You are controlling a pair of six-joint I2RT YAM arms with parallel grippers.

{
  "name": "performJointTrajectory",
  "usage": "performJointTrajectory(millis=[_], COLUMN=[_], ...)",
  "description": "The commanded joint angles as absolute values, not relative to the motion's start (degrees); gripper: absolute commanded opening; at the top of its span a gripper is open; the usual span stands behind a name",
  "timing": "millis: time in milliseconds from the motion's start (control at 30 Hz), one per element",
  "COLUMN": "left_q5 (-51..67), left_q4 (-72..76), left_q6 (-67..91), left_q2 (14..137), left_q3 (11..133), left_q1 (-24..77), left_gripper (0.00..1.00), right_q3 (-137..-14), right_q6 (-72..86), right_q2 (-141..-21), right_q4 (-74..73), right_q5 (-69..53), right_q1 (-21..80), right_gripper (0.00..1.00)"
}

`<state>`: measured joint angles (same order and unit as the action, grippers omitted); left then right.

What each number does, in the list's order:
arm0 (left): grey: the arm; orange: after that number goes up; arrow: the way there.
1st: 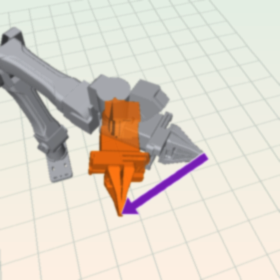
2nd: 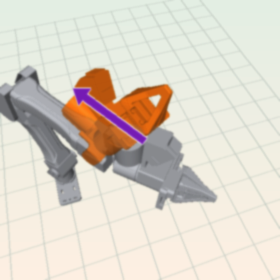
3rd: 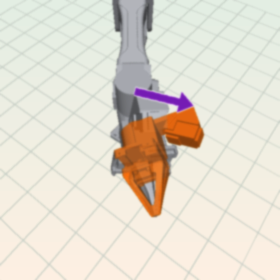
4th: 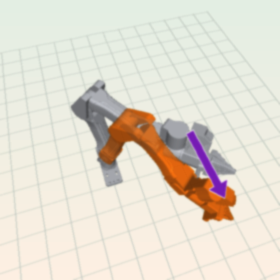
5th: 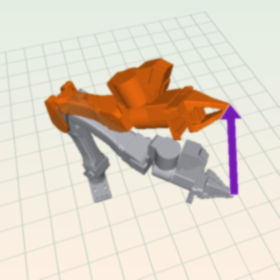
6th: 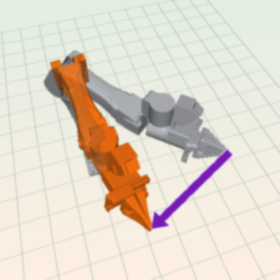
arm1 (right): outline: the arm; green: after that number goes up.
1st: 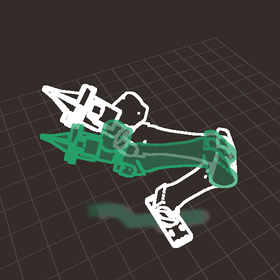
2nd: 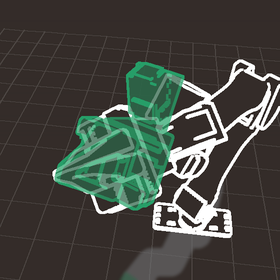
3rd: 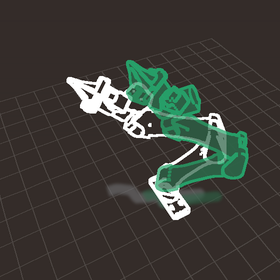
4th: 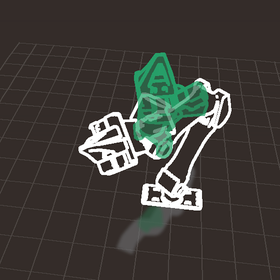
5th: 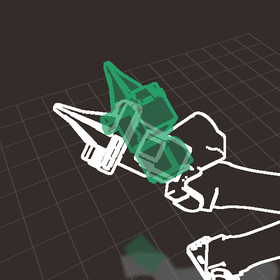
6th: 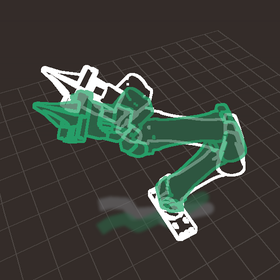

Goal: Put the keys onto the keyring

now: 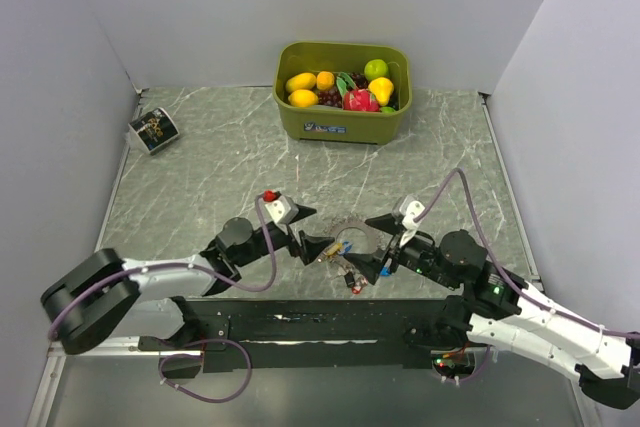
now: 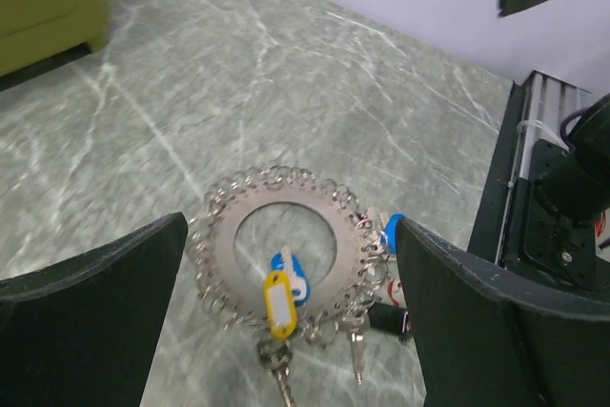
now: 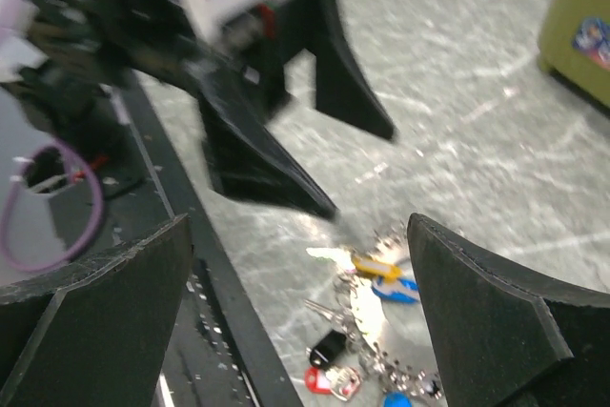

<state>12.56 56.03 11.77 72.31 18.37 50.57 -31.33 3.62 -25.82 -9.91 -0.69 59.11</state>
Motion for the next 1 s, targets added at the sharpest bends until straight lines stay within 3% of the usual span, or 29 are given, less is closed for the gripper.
performJointTrajectory(millis=[0, 467, 767, 967], left_q5=[6.77, -8.60, -14.93, -28.98], left_q4=[52.13, 23.31, 16.71, 6.43], left_q6=[14.15, 23.36, 30.84, 37.07], left_q2=[65.40, 35.35, 22.16, 17.93], left_q3=[14.69, 8.88, 6.24, 9.31], left_q1=[49.66, 43.43, 42.45, 42.45], left_gripper=[0.96, 0.96, 0.96, 0.96], right_q3=[-30.06, -29.27, -27.16, -24.44], right_q6=[4.83, 8.08, 15.20, 20.56], right_q2=[-27.86, -37.00, -38.32, -33.58], right_q4=[-7.21, -5.54, -5.54, -4.84], right_q5=[4.74, 0.98, -15.02, -23.89], right_q1=[59.06, 54.06, 33.52, 21.55], right_gripper=[1.00, 1.00, 0.99, 0.99])
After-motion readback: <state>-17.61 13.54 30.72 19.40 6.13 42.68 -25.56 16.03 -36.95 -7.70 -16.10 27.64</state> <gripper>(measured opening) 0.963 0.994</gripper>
